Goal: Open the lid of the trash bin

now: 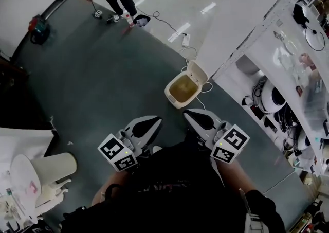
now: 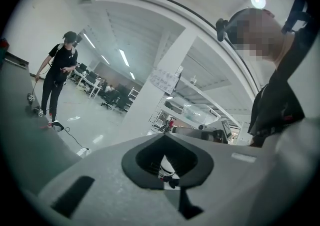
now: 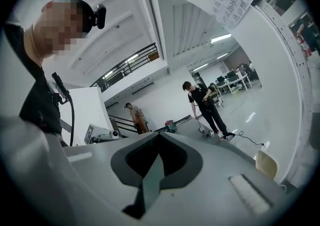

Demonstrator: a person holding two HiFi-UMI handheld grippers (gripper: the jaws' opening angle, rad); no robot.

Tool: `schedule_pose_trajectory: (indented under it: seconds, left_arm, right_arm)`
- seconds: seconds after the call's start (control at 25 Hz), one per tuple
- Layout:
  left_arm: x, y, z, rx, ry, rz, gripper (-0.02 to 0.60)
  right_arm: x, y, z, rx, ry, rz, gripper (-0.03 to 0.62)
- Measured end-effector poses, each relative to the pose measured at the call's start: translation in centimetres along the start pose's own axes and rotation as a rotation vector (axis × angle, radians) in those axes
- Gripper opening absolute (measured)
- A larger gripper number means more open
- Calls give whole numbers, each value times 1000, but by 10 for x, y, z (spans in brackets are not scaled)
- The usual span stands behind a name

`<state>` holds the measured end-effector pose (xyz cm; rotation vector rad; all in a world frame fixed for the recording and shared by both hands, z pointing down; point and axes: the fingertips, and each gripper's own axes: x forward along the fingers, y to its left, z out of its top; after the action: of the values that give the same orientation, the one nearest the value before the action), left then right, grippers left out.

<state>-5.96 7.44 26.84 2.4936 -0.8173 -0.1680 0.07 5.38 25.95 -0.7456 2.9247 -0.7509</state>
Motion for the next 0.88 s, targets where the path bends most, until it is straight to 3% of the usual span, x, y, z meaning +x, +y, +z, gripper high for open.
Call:
schedule_pose_trajectory:
  seconds: [0.2,0.48,0.68,0.88]
  left_arm:
    - [-23,-16,4,40,-9,-1,2]
    - [-44,-25,19,8,-59,1,2]
    - [-52,-39,5,-37,-54,-31,2]
    - [-59,-44,5,-34,-61,-27,2]
  right_arm:
    - [1,36,-9,-15,5,29,8]
    - [0,71,-23,-65,20,36,8]
    - [-2,84,-32,-68,31,47,8]
    - [1,95,-36,-70,48,67,8]
